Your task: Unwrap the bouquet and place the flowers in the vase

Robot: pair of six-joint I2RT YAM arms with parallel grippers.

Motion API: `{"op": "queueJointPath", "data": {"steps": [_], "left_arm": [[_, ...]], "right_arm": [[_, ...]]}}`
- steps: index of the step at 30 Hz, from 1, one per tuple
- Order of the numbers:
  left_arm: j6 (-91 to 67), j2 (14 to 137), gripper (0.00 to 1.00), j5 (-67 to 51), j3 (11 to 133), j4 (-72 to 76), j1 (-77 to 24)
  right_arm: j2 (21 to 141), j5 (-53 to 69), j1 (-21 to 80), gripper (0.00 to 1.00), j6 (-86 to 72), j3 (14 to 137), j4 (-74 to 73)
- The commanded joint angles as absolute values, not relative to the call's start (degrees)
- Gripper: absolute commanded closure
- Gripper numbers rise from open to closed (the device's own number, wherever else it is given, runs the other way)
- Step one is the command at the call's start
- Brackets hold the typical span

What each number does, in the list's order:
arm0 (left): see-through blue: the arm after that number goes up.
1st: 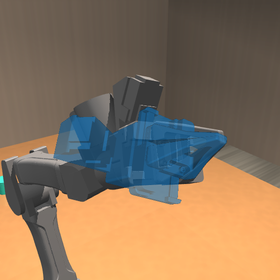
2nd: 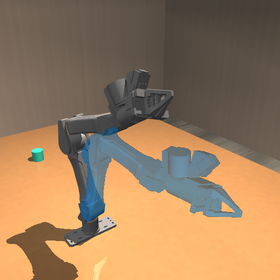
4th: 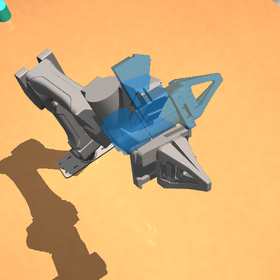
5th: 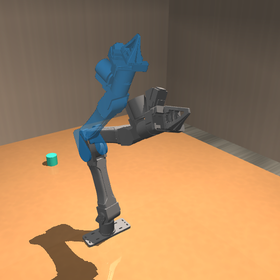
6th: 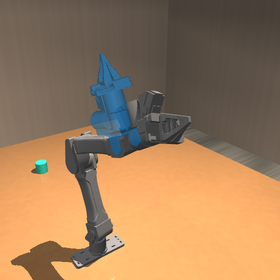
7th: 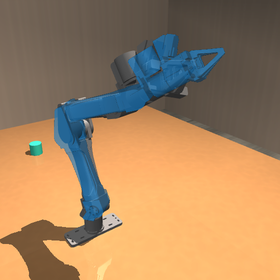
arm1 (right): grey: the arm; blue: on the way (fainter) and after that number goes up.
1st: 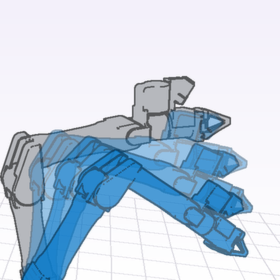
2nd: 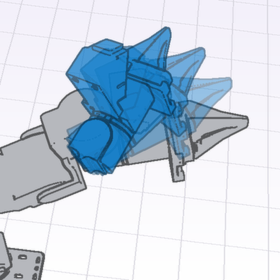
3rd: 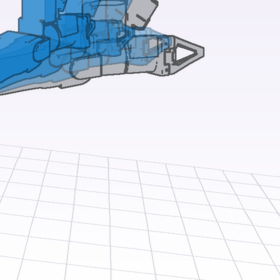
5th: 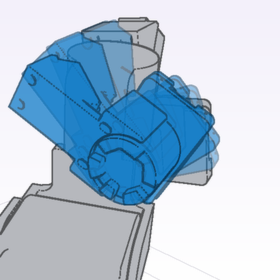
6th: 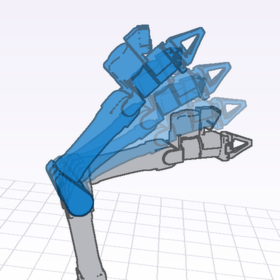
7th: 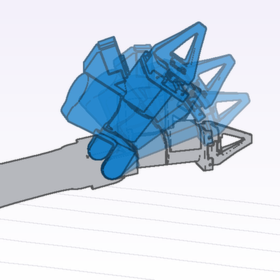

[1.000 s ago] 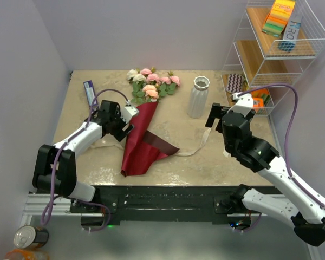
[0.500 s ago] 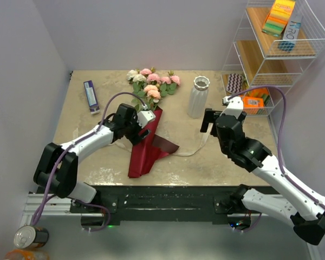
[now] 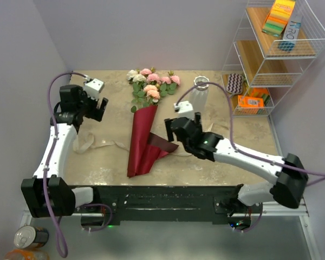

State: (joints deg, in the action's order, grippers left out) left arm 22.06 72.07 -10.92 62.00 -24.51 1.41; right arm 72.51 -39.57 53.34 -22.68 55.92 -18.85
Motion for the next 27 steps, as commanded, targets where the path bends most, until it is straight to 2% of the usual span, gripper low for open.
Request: {"op": "queueJointPath", "data": {"steps": [1, 5, 10, 18, 27], "left_arm": [[24.17, 70.22, 0.09, -18.43, 60.47, -29.61, 8.41], [26.27, 72.68, 0.09, -23.37, 60.47, -32.43, 15.28], [28.3, 75.84, 0.09, -29.78, 62.49, -36.2, 21.88], [28.39, 75.67, 0.07, -33.57, 63.37, -37.53, 25.92], [31.46, 79.98, 0.07, -40.51, 69.17, -43.76, 33.13]], "right_arm": [[81.63, -43.49, 62.63, 0.05, -17.69, 64.41, -13.53], [92.95, -52.45, 73.11, 0.04, -11.96, 71.43, -16.52], [97.2, -50.72, 81.02, 0.02, -5.29, 73.12, -15.12], [107.75, -50.54, 86.83, 0.02, 4.48, 81.64, -15.91], [115.57, -48.87, 87.01, 0.02, 8.88, 87.98, -18.01]]}}
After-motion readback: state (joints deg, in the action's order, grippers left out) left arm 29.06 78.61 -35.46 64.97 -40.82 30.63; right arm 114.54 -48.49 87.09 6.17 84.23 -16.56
